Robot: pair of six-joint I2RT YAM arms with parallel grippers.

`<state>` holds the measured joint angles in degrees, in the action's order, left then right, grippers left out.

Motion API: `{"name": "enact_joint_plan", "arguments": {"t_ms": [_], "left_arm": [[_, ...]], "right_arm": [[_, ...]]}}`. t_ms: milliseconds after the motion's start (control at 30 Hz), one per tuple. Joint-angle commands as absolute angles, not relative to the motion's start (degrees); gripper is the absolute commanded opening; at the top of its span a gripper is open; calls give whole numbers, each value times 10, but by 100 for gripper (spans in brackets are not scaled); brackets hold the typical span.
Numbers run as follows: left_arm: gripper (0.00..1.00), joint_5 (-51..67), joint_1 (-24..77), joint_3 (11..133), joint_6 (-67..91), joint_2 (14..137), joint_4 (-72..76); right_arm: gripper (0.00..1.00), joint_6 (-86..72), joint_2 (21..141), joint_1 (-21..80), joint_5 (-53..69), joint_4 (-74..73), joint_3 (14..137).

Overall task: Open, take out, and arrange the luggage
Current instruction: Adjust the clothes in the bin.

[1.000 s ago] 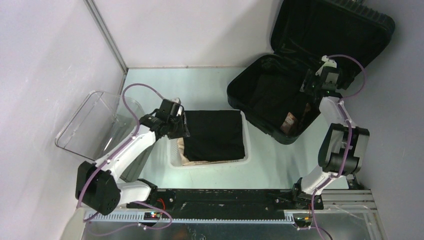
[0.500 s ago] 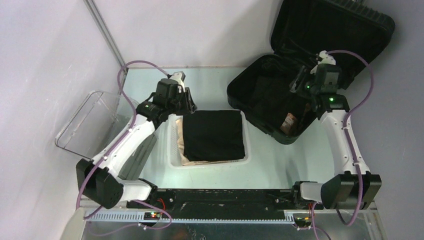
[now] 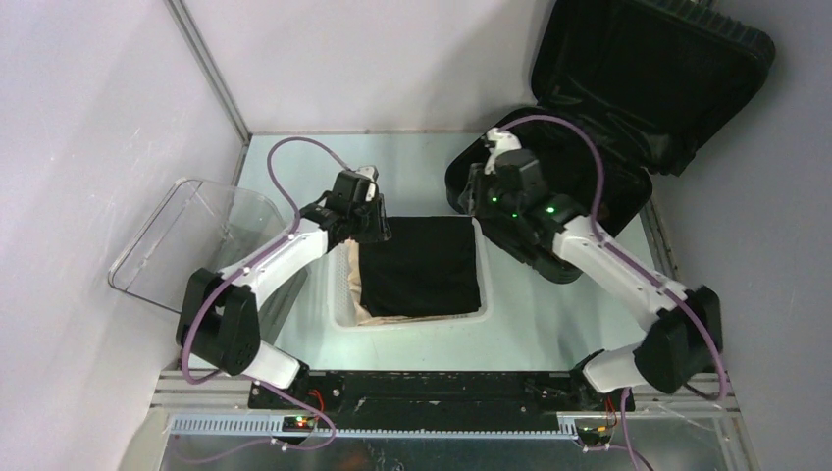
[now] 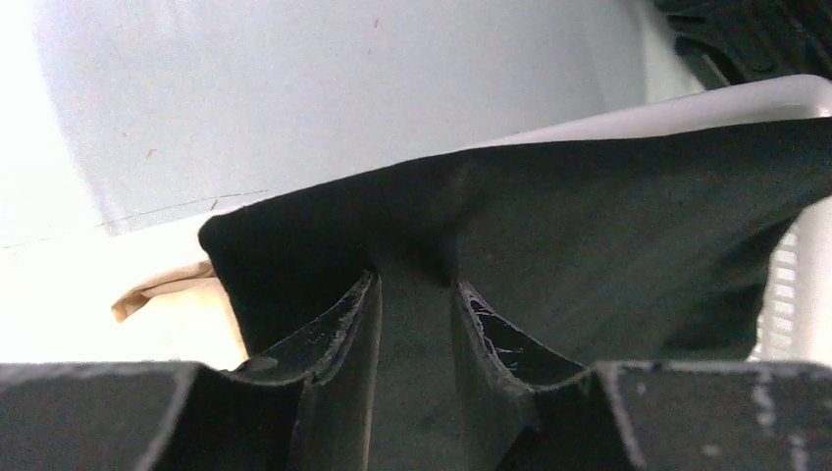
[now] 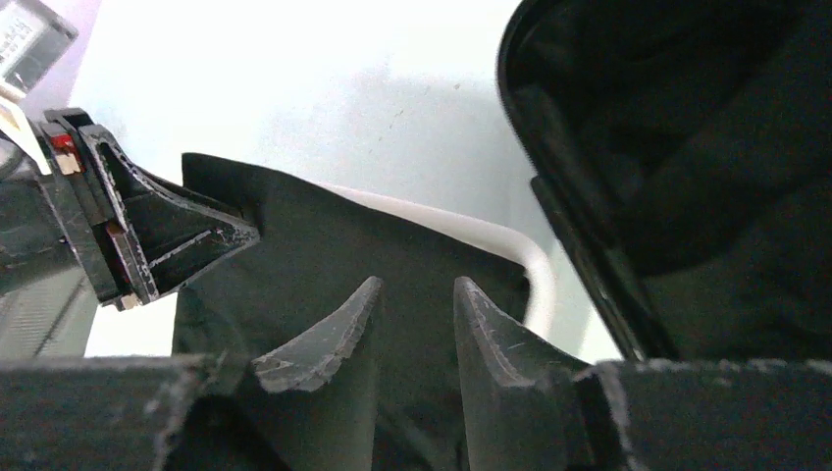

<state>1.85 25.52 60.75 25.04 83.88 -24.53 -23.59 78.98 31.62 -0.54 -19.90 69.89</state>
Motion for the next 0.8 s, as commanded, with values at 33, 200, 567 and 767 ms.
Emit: {"name": "enact_joint_plan", "arguments": {"t_ms": [33, 200, 567, 767], "left_arm": [[38, -18, 252, 586, 257, 855, -197], [38, -38, 251, 553, 276, 868, -178], [43, -45, 251, 562, 321, 867, -178], [51, 2, 253, 659, 290, 809, -227]], "right_arm": [[34, -238, 868, 363, -54, -111, 694], [34, -244, 945, 389, -68, -118, 692], [43, -230, 969, 383, -48, -98, 669], [64, -216, 793, 320, -50, -143, 671]]}}
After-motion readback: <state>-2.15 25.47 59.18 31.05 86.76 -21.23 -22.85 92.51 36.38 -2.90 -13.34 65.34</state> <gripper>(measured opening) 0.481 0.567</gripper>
